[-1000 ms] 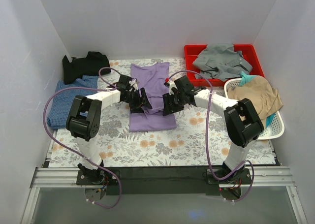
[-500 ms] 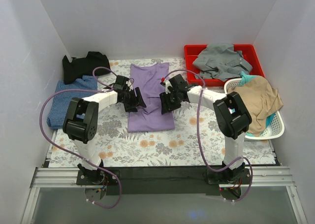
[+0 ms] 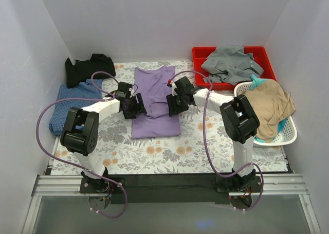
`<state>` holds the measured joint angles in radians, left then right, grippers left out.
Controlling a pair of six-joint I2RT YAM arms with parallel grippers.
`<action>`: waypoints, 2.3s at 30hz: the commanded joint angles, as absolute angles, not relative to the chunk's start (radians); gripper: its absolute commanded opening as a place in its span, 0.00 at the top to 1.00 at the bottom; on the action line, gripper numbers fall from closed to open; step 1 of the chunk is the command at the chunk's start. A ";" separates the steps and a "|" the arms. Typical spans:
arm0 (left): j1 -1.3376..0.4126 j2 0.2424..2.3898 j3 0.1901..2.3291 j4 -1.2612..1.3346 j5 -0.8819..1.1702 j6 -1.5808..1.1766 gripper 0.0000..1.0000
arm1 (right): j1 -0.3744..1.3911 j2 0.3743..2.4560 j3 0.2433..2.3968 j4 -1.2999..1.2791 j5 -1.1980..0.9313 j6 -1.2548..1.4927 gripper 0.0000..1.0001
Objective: Fold and stack the t-shirts
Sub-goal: Fold the tshirt
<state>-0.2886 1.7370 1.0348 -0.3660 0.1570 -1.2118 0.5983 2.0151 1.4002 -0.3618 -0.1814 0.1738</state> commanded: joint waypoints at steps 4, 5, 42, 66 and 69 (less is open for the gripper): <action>-0.252 1.726 1.019 -0.443 -0.047 -1.180 0.33 | 0.589 1.988 1.293 -0.387 -0.028 0.155 0.45; -0.245 1.717 1.023 -0.443 -0.049 -1.187 0.33 | 0.589 1.977 1.279 -0.379 -0.025 0.153 0.45; -0.235 1.762 1.121 -0.153 0.598 -1.155 0.35 | 0.650 2.008 1.409 -0.172 -0.339 0.215 0.44; -0.235 1.568 1.120 -0.274 0.770 -1.039 0.34 | 0.643 2.103 1.468 -0.252 0.042 0.239 0.44; -0.235 1.620 1.078 -0.308 0.795 -1.017 0.35 | 0.643 2.097 1.468 -0.239 0.012 0.244 0.44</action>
